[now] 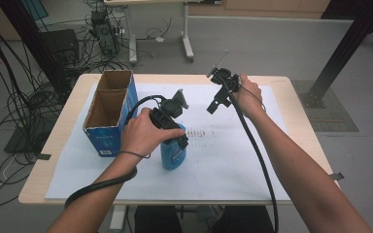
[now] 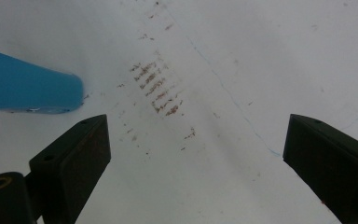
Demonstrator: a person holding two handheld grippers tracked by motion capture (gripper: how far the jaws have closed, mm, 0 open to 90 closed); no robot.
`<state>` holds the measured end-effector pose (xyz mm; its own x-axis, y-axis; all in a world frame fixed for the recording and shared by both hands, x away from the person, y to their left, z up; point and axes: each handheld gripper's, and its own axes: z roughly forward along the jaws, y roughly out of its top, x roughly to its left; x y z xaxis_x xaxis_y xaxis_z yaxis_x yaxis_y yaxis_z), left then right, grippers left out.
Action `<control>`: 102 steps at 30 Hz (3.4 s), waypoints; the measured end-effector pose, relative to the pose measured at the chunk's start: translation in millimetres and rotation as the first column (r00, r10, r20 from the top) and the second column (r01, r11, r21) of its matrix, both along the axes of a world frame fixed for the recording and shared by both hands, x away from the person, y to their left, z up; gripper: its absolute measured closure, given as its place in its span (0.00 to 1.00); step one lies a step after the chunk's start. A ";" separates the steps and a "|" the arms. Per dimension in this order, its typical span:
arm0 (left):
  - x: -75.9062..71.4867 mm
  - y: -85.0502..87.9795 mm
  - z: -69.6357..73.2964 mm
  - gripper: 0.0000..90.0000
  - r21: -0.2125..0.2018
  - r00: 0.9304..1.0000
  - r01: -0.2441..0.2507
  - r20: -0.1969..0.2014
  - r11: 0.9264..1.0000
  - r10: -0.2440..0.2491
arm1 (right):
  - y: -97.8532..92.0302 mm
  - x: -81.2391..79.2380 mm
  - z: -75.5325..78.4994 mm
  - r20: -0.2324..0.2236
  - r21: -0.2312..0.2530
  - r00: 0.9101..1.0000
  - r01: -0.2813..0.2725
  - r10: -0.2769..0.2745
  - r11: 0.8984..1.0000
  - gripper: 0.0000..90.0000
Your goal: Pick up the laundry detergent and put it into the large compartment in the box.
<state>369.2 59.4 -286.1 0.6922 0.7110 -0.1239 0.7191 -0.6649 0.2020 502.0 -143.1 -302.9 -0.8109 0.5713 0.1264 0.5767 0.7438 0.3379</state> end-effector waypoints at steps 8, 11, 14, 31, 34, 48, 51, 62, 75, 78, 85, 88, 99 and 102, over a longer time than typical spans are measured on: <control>-0.2 0.6 0.0 0.11 -0.003 1.000 -0.002 -0.003 1.000 0.002 | 0.2 0.3 -0.2 0.000 -0.002 1.000 -0.005 0.005 1.000 0.08; -0.5 0.6 0.0 0.11 -0.007 1.000 -0.006 0.000 1.000 0.006 | 0.4 0.0 0.1 0.000 -0.004 1.000 -0.002 0.002 1.000 0.08; -0.7 1.2 -0.1 0.11 -0.003 1.000 -0.004 -0.002 1.000 0.004 | 0.4 0.1 -0.2 0.001 -0.004 1.000 -0.006 0.006 1.000 0.08; -1.9 1.2 1.0 0.11 -0.008 1.000 -0.007 0.002 1.000 0.007 | 2.2 -0.7 -0.3 0.004 -0.007 1.000 -0.007 0.007 1.000 0.08; -1.9 0.7 0.5 0.11 -0.005 1.000 -0.003 0.000 1.000 0.003 | 2.4 -0.8 -0.3 0.001 -0.009 1.000 -0.008 0.008 1.000 0.08; -1.9 0.2 2.1 0.11 -0.004 1.000 -0.002 0.005 1.000 0.002 | 1.8 -1.1 0.4 0.001 -0.009 1.000 -0.005 0.005 1.000 0.08; -2.2 0.2 2.3 0.11 -0.006 1.000 -0.002 0.006 1.000 0.002 | 1.8 -1.1 0.7 0.002 -0.011 1.000 -0.006 0.006 1.000 0.08; -2.3 0.9 2.4 0.11 -0.008 1.000 -0.005 0.008 1.000 0.005 | 3.0 -1.6 0.8 0.002 -0.011 1.000 -0.007 0.007 1.000 0.08; -2.0 2.1 -1.1 0.11 -0.002 1.000 -0.018 0.008 1.000 0.018 | 3.2 -2.0 0.3 -0.001 -0.006 1.000 -0.004 0.004 1.000 0.08; -0.8 3.0 -1.4 0.11 0.002 1.000 -0.016 0.009 1.000 0.016 | 3.3 -2.0 0.2 -0.001 -0.006 1.000 -0.005 0.005 1.000 0.08; -0.3 2.6 -0.2 0.15 0.005 1.000 -0.017 0.013 1.000 0.017 | 2.7 -1.8 0.7 0.002 -0.006 1.000 -0.008 0.008 1.000 0.08; 0.0 2.3 -0.1 0.16 0.009 1.000 -0.013 0.013 1.000 0.013 | 2.4 -2.2 1.3 0.000 -0.006 1.000 -0.004 0.004 1.000 0.08; 0.0 2.9 -1.4 0.23 0.019 1.000 -0.025 0.016 1.000 0.024 | 2.5 -2.6 1.5 0.003 -0.005 1.000 -0.009 0.009 1.000 0.08; -0.3 3.3 -1.2 0.24 0.020 1.000 -0.025 0.016 0.999 0.025 | 2.5 -3.1 1.3 -0.001 -0.002 1.000 -0.005 0.005 1.000 0.08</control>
<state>368.9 62.6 -287.3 0.6761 0.7302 -0.0985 0.7322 -0.6511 0.1998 498.9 -140.6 -301.6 -0.8135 0.5679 0.1257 0.5735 0.7472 0.3358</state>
